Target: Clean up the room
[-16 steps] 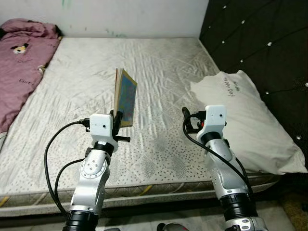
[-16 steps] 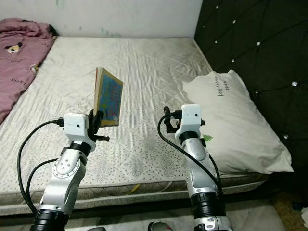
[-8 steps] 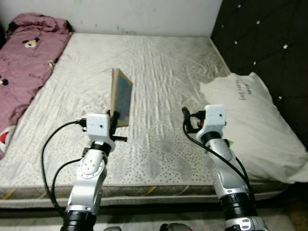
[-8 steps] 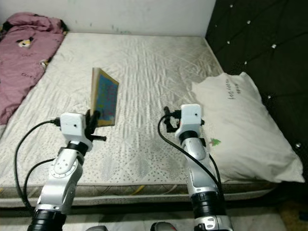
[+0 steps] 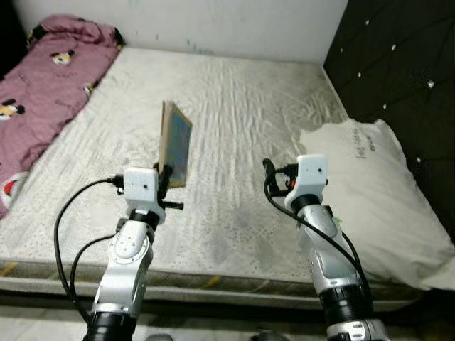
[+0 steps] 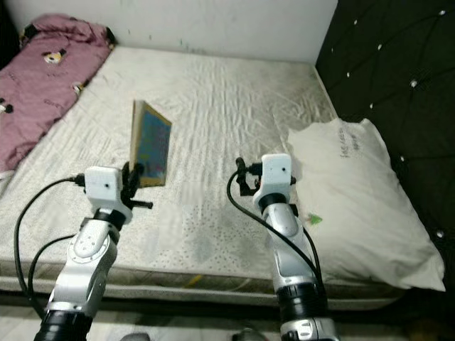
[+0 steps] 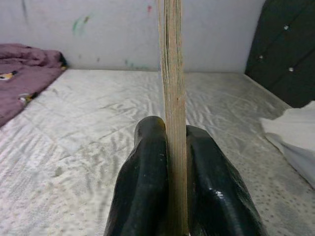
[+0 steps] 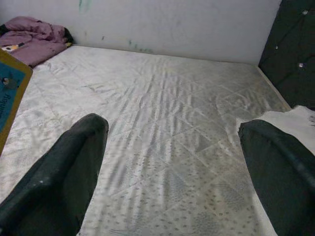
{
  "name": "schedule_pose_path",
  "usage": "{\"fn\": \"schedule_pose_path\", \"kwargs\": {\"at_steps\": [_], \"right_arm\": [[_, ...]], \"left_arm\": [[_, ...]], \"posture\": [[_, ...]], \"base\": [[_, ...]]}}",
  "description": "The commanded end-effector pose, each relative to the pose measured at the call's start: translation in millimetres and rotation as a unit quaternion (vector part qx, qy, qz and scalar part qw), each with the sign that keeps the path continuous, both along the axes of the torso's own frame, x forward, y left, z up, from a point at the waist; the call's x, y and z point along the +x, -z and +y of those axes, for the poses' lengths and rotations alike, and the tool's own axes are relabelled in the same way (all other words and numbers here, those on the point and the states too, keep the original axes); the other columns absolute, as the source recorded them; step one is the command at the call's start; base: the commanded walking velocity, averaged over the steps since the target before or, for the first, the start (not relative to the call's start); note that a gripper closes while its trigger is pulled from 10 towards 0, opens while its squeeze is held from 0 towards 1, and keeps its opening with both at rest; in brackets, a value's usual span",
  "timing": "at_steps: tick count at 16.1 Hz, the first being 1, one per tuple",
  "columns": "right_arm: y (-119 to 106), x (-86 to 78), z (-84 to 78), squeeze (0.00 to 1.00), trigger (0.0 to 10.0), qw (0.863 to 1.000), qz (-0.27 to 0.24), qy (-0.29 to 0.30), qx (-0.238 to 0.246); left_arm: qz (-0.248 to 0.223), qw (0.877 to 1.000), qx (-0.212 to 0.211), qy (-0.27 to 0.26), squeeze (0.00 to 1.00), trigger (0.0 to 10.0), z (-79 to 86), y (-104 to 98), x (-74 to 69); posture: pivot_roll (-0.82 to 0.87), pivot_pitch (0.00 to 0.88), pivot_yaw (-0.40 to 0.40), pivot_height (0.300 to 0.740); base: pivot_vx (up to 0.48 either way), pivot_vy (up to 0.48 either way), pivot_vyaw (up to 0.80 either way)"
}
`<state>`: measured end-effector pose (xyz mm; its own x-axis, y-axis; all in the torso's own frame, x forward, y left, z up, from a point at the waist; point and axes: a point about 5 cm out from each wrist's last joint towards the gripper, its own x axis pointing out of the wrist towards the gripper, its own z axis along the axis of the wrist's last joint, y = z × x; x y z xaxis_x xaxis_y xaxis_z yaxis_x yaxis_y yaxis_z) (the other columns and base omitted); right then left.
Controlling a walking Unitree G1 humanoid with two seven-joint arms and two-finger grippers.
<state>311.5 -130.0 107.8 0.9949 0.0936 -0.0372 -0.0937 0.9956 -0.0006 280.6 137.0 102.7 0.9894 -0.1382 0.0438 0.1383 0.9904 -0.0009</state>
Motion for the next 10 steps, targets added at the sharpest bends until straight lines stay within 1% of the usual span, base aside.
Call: {"fn": "schedule_pose_path", "kwargs": {"at_steps": [1, 5, 6, 8, 10], "right_arm": [[2.2, 0.5, -8.1, 0.00, 10.0, 1.000, 0.007, 0.012, -0.003], [2.5, 0.9, -7.8, 0.00, 10.0, 1.000, 0.008, 0.012, -0.003], [2.5, 0.9, -7.8, 0.00, 10.0, 1.000, 0.008, 0.012, -0.003], [2.7, 1.1, -8.0, 0.00, 10.0, 1.000, 0.009, 0.012, -0.003], [2.8, 1.3, -7.8, 0.00, 10.0, 1.000, 0.009, 0.012, -0.003]], "left_arm": [[-0.022, 1.000, -0.004, 0.022, 0.00, 10.0, -10.4, -9.5, 1.6], [-0.022, 0.999, -0.006, 0.022, 0.00, 10.0, -10.3, -9.9, 2.0], [-0.021, 0.999, -0.021, 0.018, 0.00, 10.0, -10.7, -10.0, 2.0], [-0.009, 1.000, -0.012, 0.006, 0.00, 10.0, -10.8, -7.1, 1.7], [0.023, 0.999, -0.034, -0.004, 0.00, 10.0, -8.5, -2.9, 1.2]], "posture": [[0.07, 0.000, -0.021, 0.740], [0.07, 0.000, -0.021, 0.740], [0.07, 0.000, -0.021, 0.740], [0.07, 0.000, -0.021, 0.740], [0.07, 0.000, -0.021, 0.740]], "base": [[0.000, -0.401, 0.00], [0.000, -0.403, 0.00], [0.000, 0.000, 0.00], [0.000, 0.000, 0.00], [0.000, 0.000, 0.00]]}}
